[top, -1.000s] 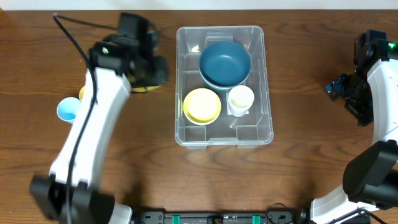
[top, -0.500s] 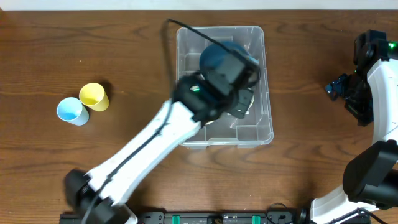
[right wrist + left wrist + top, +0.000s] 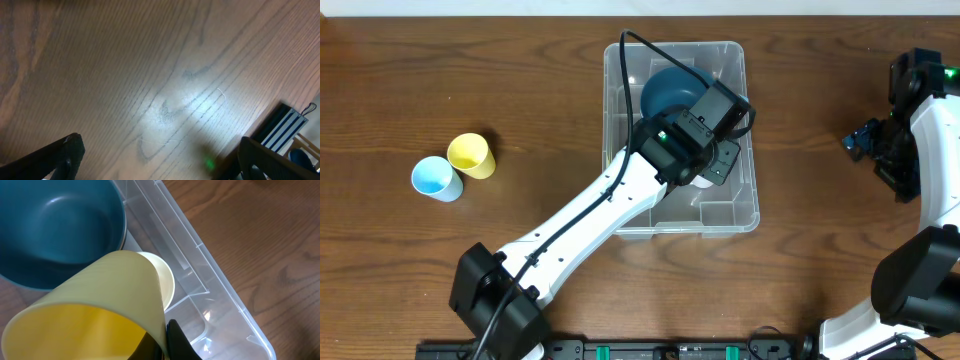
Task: Pack container
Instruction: 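Carry the yellow cup into the bin and place it on the white cup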
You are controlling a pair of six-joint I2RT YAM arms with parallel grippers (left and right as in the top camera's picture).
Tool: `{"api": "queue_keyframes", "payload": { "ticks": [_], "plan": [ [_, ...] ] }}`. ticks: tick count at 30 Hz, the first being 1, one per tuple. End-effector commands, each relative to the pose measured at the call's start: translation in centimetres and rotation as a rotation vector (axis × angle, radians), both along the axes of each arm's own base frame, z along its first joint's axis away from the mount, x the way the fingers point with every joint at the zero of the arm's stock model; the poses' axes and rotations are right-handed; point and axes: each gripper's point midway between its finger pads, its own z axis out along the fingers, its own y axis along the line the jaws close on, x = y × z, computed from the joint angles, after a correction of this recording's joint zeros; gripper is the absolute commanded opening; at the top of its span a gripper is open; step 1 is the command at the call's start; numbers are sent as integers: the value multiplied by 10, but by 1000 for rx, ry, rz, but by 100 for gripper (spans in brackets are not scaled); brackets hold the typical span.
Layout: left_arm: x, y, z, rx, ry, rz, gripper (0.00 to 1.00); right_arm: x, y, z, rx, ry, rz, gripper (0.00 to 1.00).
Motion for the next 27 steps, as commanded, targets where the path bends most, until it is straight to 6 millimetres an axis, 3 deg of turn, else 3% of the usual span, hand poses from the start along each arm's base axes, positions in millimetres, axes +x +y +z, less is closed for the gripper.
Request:
{"api": "queue_keyframes", "payload": {
  "ticks": [1,10,12,16,18,22,25,27],
  "plan": [
    [2,-1,-4,8,2,0,6,-1,-3,-1,-10,5,-15,99],
    [0,-4,-7,-1,19,-12,8,-1,-3,-1,-10,5,-15,99],
    [-1,-4,-7,2,21,-12,13,-1,-3,-1,-10,5,-15,99],
    [-1,-3,-8,4,24,-12,34,-1,-3,-1,-10,5,-15,99],
    [-1,-3,-8,4,23,-12,54,-1,-3,-1,-10,5,-15,99],
    [4,1,-4,12,0,-17,74,-1,-3,-1,-10,5,-16,99],
    [17,23,9,22,-30,50,84,-1,-3,-1,-10,5,-15,99],
    [30,53,22,33,-52,170,95,-1,-3,-1,-10,5,-15,99]
  ]
}}
